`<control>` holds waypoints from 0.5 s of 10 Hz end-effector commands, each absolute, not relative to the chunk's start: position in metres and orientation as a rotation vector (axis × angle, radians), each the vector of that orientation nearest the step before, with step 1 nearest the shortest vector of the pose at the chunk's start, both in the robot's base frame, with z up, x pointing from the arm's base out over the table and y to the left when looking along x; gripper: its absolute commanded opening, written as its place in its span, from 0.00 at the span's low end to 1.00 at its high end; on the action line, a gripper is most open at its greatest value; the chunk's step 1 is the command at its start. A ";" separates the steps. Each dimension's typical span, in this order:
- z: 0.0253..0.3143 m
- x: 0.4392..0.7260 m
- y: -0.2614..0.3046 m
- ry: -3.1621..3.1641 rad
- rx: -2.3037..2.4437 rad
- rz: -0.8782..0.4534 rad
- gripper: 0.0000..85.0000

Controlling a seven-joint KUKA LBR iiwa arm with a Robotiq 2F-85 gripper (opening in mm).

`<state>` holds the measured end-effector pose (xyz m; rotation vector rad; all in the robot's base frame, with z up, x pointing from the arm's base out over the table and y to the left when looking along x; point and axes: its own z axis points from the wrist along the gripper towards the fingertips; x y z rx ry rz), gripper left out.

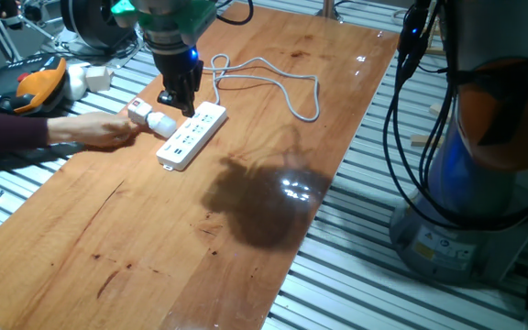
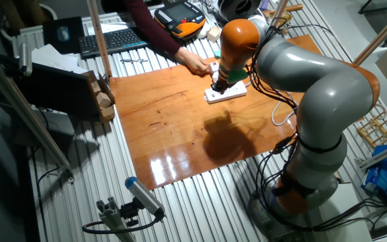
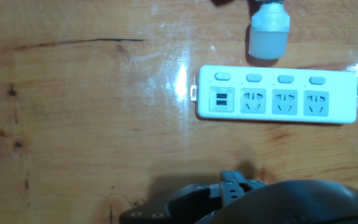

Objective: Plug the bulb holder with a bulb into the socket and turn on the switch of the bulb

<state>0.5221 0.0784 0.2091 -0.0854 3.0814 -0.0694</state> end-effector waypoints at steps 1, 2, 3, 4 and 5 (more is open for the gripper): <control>0.210 0.523 0.078 3.077 -0.100 -0.083 0.00; 0.213 0.526 0.078 3.077 -0.107 -0.093 0.00; 0.216 0.530 0.077 3.094 -0.102 -0.047 0.00; 0.216 0.530 0.078 3.079 -0.079 -0.073 0.00; 0.218 0.530 0.080 3.057 -0.038 -0.097 0.00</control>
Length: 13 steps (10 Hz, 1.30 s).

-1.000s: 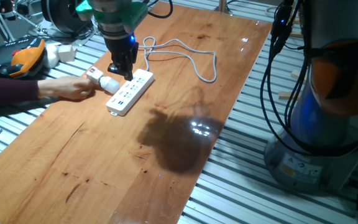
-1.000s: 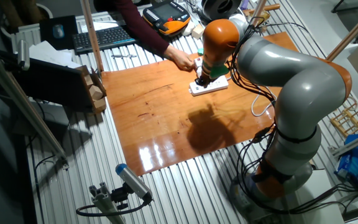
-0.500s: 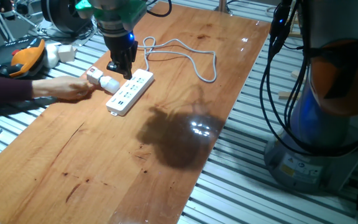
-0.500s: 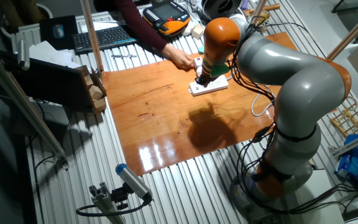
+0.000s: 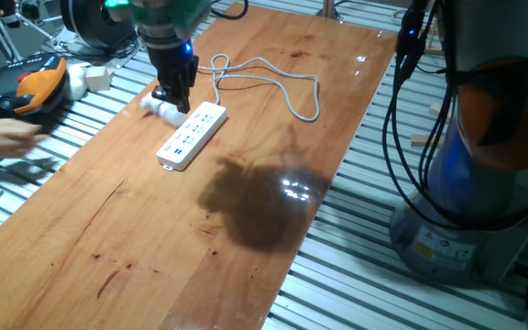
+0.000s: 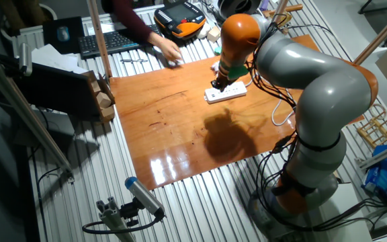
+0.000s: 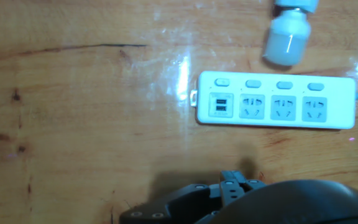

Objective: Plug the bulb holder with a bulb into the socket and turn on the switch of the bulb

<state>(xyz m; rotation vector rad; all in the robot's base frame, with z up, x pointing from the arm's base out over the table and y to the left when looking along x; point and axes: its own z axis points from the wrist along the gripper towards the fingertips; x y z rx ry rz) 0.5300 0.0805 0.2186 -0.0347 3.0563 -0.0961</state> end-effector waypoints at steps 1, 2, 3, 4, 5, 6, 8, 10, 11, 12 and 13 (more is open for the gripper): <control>0.222 0.532 0.082 3.056 -0.005 -0.115 0.00; 0.224 0.532 0.083 3.062 0.005 -0.103 0.00; 0.225 0.531 0.082 3.062 0.004 -0.053 0.00; 0.227 0.530 0.081 3.037 -0.023 -0.022 0.00; 0.229 0.530 0.081 3.021 -0.033 0.010 0.00; 0.229 0.531 0.080 3.023 -0.040 -0.002 0.00; 0.226 0.532 0.076 3.047 -0.051 0.035 0.00; 0.223 0.536 0.072 3.036 -0.080 0.045 0.00; 0.229 0.541 0.067 3.048 -0.115 0.061 0.00; 0.237 0.546 0.059 3.090 -0.163 0.080 0.00; 0.242 0.548 0.051 3.111 -0.184 0.096 0.00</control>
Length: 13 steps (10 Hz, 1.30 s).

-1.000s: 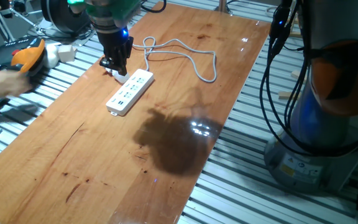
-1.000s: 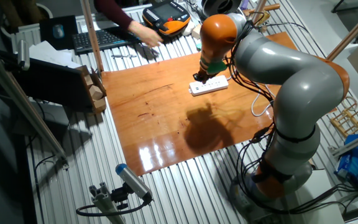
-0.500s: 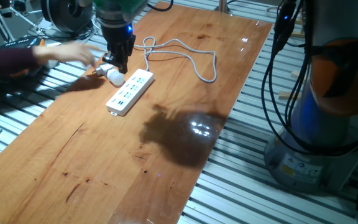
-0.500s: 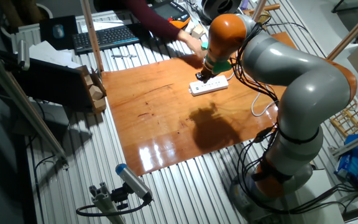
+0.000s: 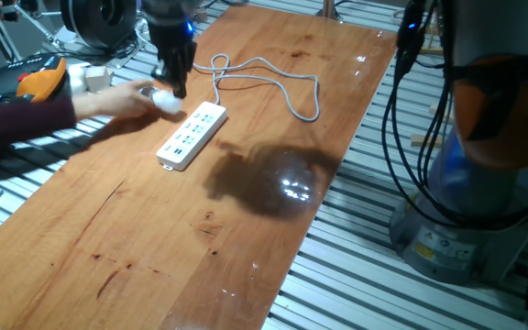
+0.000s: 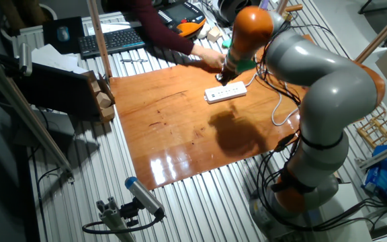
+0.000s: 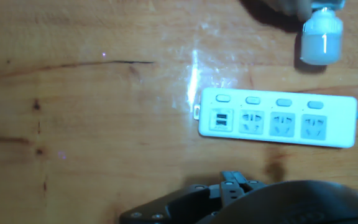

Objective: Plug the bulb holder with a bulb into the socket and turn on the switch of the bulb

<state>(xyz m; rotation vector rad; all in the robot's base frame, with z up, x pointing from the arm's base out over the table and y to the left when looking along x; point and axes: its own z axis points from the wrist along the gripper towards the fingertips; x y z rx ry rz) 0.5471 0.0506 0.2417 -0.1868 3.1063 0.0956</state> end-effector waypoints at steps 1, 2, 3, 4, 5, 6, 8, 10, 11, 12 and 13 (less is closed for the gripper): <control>0.242 0.547 0.045 3.099 -0.212 0.075 0.00; 0.242 0.548 0.044 3.096 -0.209 0.061 0.00; 0.243 0.549 0.045 3.099 -0.202 0.061 0.00; 0.243 0.548 0.046 3.101 -0.198 0.057 0.00; 0.242 0.548 0.046 3.097 -0.200 0.049 0.00; 0.241 0.547 0.046 3.096 -0.200 0.046 0.00; 0.239 0.546 0.046 3.081 -0.204 0.016 0.00; 0.239 0.546 0.046 3.074 -0.204 0.008 0.00; 0.238 0.547 0.046 3.073 -0.203 0.008 0.00; 0.238 0.547 0.046 3.071 -0.203 0.006 0.00; 0.237 0.547 0.045 3.070 -0.203 0.005 0.00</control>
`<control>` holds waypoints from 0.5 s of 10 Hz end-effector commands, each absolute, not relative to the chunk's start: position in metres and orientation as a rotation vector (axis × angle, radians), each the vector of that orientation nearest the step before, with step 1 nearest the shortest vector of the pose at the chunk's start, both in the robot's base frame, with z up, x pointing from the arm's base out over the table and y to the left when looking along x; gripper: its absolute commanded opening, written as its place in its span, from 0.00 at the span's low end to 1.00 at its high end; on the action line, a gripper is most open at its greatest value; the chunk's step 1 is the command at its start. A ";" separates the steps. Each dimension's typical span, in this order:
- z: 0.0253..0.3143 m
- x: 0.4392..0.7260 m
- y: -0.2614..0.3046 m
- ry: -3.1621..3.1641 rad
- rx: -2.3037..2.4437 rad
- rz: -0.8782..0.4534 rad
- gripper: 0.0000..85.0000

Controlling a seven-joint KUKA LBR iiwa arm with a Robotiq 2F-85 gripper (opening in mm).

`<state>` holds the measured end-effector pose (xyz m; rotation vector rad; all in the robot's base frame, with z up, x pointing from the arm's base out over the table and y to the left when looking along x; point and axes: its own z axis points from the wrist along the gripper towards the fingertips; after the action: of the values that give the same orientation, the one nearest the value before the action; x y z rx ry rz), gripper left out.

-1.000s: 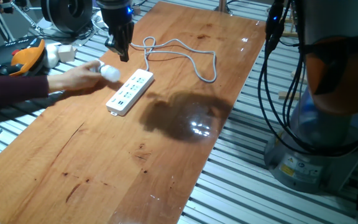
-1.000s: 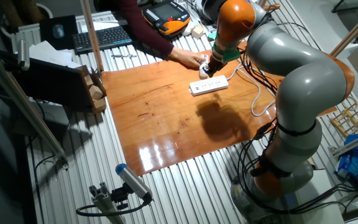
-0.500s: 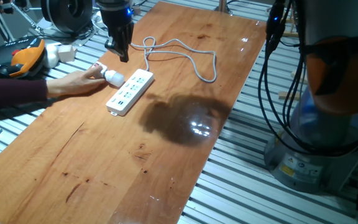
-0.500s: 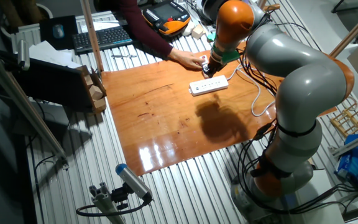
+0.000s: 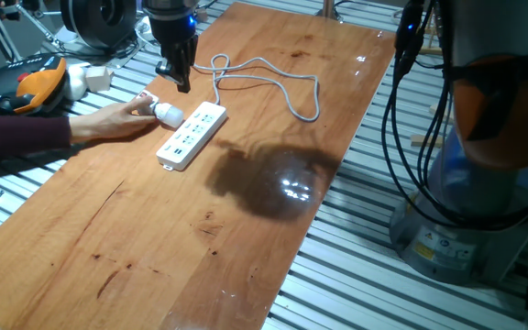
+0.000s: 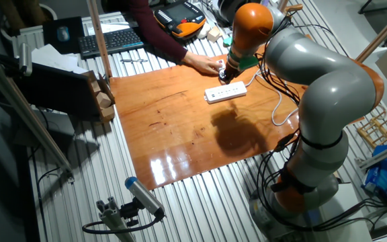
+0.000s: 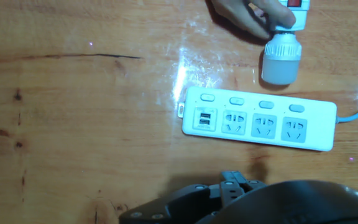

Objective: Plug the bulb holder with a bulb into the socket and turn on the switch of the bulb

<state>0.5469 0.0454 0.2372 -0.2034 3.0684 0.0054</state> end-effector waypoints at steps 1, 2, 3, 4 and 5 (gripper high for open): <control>0.237 0.547 0.045 3.067 -0.203 0.005 0.00; 0.237 0.547 0.045 3.067 -0.203 0.005 0.00; 0.236 0.547 0.045 3.066 -0.203 0.019 0.00; 0.234 0.545 0.047 3.049 -0.206 0.017 0.00; 0.233 0.542 0.047 3.022 -0.205 -0.002 0.00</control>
<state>0.5426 0.0477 0.2318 -0.1920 3.0127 -0.0068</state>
